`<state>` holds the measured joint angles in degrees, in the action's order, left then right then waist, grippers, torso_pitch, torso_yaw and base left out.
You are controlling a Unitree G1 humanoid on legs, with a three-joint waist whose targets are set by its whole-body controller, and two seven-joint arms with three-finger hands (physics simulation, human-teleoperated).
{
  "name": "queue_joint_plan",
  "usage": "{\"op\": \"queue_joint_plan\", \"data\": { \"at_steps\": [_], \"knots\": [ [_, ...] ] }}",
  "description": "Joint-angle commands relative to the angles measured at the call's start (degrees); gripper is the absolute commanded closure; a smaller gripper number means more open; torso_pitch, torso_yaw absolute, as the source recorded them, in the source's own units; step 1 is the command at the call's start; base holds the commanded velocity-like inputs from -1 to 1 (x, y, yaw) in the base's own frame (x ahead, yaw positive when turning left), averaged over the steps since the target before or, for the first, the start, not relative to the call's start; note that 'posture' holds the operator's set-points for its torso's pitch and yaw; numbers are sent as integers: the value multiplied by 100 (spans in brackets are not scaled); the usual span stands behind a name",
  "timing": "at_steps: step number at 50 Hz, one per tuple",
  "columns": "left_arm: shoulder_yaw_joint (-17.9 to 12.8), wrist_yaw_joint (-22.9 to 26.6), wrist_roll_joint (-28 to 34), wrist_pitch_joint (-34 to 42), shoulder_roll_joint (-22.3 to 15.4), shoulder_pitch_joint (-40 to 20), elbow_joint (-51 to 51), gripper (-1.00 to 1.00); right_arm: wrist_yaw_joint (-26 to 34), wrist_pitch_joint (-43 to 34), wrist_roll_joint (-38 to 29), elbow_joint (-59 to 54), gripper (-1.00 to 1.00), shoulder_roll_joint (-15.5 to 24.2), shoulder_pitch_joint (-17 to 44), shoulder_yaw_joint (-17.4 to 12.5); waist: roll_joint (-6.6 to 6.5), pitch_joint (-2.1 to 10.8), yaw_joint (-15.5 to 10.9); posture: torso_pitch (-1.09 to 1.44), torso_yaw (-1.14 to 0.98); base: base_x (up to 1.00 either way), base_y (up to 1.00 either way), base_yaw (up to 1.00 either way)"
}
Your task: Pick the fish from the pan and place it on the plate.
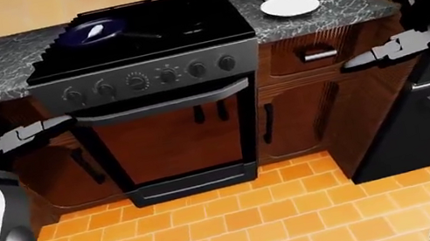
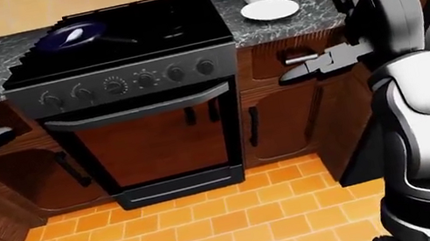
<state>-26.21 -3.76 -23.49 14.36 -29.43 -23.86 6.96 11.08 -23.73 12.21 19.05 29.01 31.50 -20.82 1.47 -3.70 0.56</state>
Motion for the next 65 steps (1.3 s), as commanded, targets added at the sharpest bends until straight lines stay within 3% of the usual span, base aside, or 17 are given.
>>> {"op": "queue_joint_plan", "data": {
  "at_steps": [1,7,9,11,22,25,26,29,33,35,37,40,53,55,57,60,65],
  "knots": [
    [-112,-4,-9,-126,-172,-185,177,-100,-20,101,14,153,-100,86,197,-19,110,161,-44,0,0,30,37,0],
    [-120,-12,-23,-125,-192,-185,180,-100,-3,108,4,135,-100,94,221,-2,-102,126,60,0,0,32,36,0],
    [-117,-11,-21,-126,-193,-182,184,-100,7,104,7,157,-100,96,205,-14,-309,149,93,0,0,34,36,0],
    [-111,-13,-24,-128,-189,-190,178,-100,17,101,2,137,-100,106,232,-5,-759,285,94,0,0,36,36,0],
    [-129,-8,-32,-145,-200,-173,167,-100,-20,62,56,171,-100,115,260,-23,-118,114,-135,0,0,36,36,0],
    [-135,-9,-34,-145,-207,-173,168,-100,-25,46,89,183,-100,124,278,-29,257,234,-156,0,0,36,35,0],
    [-137,-10,-36,-143,-209,-174,168,-100,-28,38,103,184,-100,133,286,-39,16,165,-75,0,0,36,34,0],
    [-135,-12,-36,-140,-213,-178,170,-100,-33,48,109,177,-100,138,281,-27,142,209,-45,0,0,34,34,0],
    [-140,-12,-39,-132,-220,-179,172,-100,-38,29,131,195,-100,149,285,-39,-68,182,15,0,0,27,29,0],
    [-144,-16,-47,-122,-225,-185,176,-100,-41,25,150,189,-100,153,290,-47,-273,154,47,0,0,27,28,0],
    [-139,-16,-44,-127,-225,-186,173,-100,-37,33,154,200,-100,158,276,-46,-735,325,10,0,0,23,26,0],
    [-143,-22,-53,-114,-233,-195,180,-100,-36,13,178,208,-100,161,276,-51,-628,184,-72,0,0,19,25,0],
    [-173,-49,-98,-68,-265,-198,238,-100,-39,21,192,234,-100,191,308,-47,139,322,-139,0,0,7,16,0],
    [-174,-53,-100,-67,-269,-200,235,-100,-35,31,196,239,-100,197,321,-47,-5,302,-117,0,0,5,14,0],
    [-176,-59,-108,-57,-275,-205,243,-100,-36,31,201,230,-100,209,336,-53,109,251,-94,0,0,5,15,0],
    [-188,-66,-116,-43,-292,-212,253,-100,-39,32,208,237,-100,214,324,-60,10,305,-49,0,0,5,15,0],
    [-182,-67,-119,-44,-298,-220,244,-100,-42,27,213,237,-100,227,328,-63,-383,211,-11,0,0,5,14,0]
  ]
}}
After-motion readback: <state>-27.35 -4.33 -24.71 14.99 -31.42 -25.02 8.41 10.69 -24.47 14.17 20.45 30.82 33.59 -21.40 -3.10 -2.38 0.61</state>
